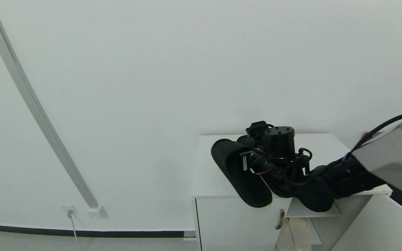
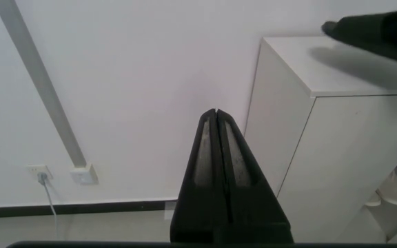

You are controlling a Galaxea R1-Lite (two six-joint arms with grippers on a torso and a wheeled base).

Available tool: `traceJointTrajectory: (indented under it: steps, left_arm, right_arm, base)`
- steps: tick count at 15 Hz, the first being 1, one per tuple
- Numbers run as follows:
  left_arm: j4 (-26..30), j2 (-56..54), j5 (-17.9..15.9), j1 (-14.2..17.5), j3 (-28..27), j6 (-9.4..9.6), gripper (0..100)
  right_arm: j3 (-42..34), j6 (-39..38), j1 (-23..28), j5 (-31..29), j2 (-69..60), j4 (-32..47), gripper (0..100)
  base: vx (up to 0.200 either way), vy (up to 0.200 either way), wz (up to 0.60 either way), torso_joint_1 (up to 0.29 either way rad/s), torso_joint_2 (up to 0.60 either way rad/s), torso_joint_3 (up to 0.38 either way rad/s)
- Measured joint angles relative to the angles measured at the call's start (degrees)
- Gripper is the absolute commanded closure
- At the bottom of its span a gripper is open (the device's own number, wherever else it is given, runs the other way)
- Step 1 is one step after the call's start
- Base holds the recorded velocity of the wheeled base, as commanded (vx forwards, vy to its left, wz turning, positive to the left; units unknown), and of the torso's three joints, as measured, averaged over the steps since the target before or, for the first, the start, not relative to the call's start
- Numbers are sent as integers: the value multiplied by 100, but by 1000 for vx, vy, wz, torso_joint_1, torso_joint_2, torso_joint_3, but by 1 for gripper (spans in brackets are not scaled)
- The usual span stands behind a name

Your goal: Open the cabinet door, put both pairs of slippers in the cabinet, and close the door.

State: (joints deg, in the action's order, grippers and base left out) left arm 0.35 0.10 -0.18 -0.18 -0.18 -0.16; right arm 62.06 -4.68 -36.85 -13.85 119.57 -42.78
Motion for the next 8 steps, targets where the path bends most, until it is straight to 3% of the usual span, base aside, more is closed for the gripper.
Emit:
traceJointTrajectory:
  steps: [5, 8]
  left_arm:
    - [0, 0, 0, 0, 0, 0, 100]
    - [-2, 0, 2, 0, 0, -5, 100]
  right_arm:
    - [-1380, 413, -262, 1284, -1712, 296, 100]
    - [-1802, 433, -485, 1449, -2315, 605, 100]
  base:
    - [0, 0, 0, 0, 0, 0]
    - [0, 0, 0, 0, 0, 0]
